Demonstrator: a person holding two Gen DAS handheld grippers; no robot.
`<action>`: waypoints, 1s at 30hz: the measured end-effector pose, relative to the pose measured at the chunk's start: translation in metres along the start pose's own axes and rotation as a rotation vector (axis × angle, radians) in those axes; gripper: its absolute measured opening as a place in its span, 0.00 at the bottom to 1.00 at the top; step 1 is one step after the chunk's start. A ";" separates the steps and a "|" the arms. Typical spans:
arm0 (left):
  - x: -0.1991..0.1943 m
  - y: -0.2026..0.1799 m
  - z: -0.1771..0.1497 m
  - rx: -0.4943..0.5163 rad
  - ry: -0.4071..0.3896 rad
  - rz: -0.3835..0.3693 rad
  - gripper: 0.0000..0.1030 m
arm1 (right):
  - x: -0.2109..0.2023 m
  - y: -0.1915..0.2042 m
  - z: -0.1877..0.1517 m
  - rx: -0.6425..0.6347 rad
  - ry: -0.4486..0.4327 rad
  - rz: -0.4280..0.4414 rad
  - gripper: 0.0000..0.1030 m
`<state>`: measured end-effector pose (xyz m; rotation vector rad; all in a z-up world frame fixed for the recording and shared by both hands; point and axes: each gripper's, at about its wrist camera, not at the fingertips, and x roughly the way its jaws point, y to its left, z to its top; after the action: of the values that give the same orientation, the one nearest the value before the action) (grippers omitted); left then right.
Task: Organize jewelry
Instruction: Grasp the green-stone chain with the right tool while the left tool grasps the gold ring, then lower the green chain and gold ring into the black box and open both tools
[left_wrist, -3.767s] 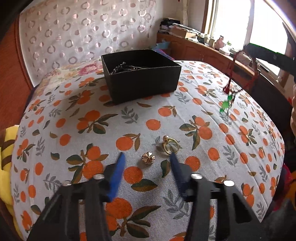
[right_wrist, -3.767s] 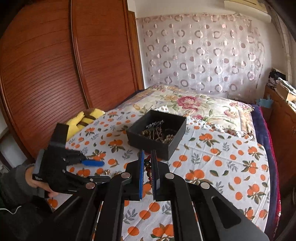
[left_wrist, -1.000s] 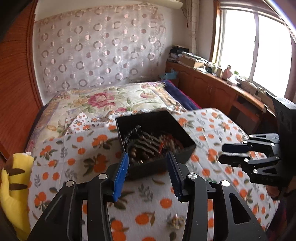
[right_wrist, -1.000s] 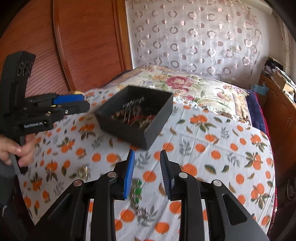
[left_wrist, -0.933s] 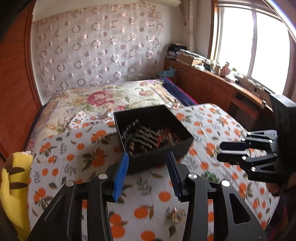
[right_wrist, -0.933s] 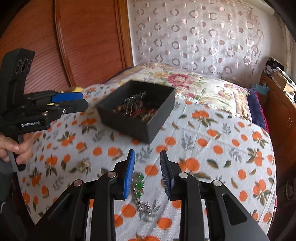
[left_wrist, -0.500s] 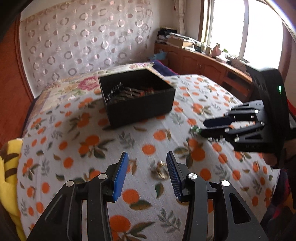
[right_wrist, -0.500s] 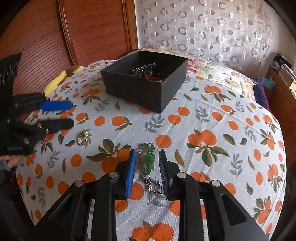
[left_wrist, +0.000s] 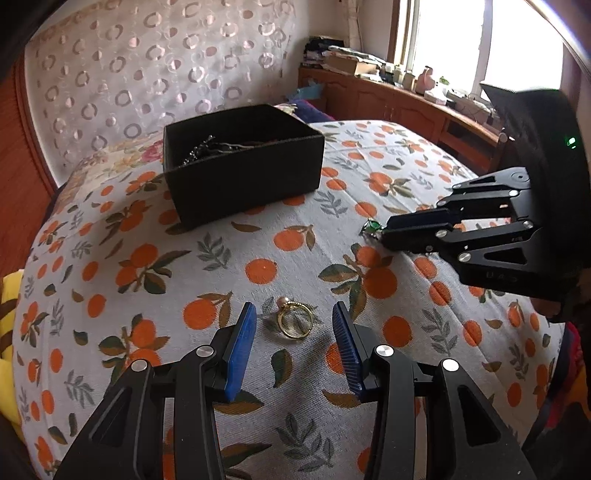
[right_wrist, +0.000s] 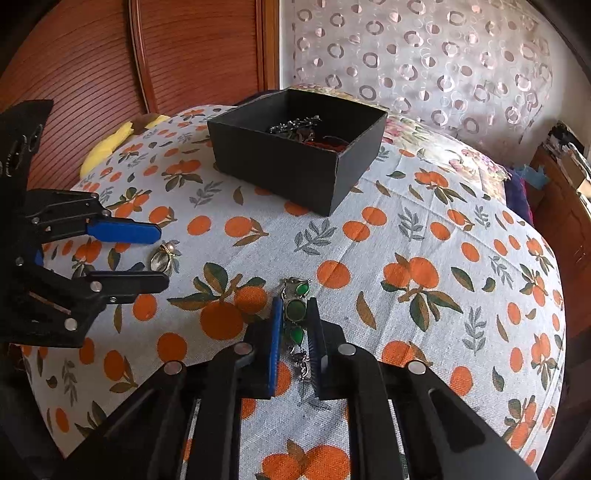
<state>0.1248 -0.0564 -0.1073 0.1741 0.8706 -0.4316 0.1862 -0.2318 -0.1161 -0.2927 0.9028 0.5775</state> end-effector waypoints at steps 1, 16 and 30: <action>0.000 0.000 0.000 0.002 -0.003 0.002 0.40 | -0.001 0.000 0.000 0.003 -0.003 -0.001 0.14; 0.001 -0.005 0.002 0.039 0.001 0.021 0.18 | -0.017 -0.003 0.007 0.028 -0.066 0.007 0.14; -0.019 0.008 0.021 -0.006 -0.078 0.033 0.18 | -0.043 -0.002 0.049 0.018 -0.168 0.005 0.14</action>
<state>0.1323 -0.0505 -0.0799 0.1646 0.7914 -0.4021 0.1986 -0.2249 -0.0524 -0.2224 0.7461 0.5895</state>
